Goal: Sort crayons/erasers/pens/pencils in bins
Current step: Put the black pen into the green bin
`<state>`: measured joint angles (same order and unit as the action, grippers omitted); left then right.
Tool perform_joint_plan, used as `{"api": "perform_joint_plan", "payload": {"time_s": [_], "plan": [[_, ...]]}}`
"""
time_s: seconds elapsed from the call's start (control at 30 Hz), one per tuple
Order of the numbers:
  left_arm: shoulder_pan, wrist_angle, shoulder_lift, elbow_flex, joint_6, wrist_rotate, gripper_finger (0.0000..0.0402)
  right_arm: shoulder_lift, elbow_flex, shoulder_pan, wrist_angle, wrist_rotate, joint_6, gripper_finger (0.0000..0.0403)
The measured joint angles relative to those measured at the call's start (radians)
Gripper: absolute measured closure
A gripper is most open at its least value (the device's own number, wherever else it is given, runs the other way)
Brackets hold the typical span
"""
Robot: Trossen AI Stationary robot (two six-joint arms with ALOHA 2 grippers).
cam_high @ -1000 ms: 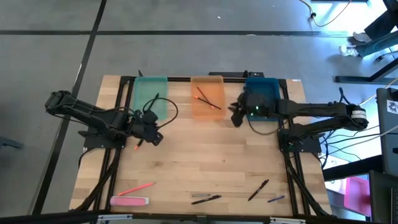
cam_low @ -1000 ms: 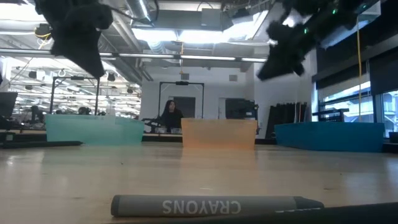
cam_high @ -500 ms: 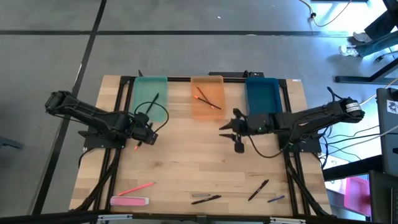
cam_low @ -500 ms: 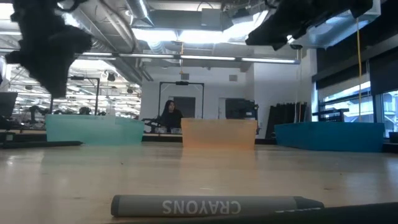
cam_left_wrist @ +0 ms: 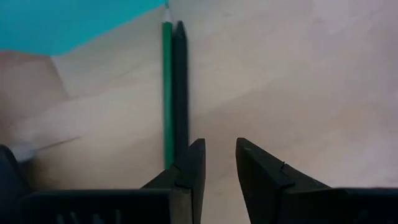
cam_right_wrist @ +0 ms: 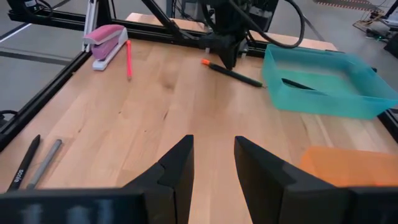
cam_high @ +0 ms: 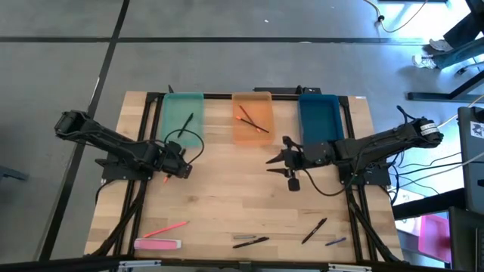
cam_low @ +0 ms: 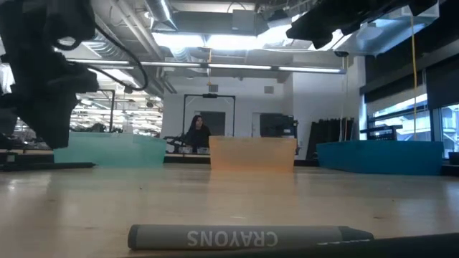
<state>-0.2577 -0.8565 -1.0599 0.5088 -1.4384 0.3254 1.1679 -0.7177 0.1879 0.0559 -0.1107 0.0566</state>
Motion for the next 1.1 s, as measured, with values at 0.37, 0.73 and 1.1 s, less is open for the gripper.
{"api": "perform_joint_plan", "payload": {"time_s": [0.37, 0.73, 1.1], "plan": [[0.0, 0.032, 0.0, -0.07, -0.031, 0.009, 0.0319, 0.0, 0.0, 0.0, -0.001, -0.001, -0.002, 0.0282], [0.0, 0.033, 0.0, -0.081, -0.054, 0.005, 0.0319, 0.0, 0.0, 0.0, -0.001, -0.001, -0.002, 0.0282], [0.0, 0.058, -0.019, -0.081, -0.063, -0.004, 0.0319, 0.0, 0.0, 0.0, -0.002, -0.001, 0.0, 0.0282]]}}
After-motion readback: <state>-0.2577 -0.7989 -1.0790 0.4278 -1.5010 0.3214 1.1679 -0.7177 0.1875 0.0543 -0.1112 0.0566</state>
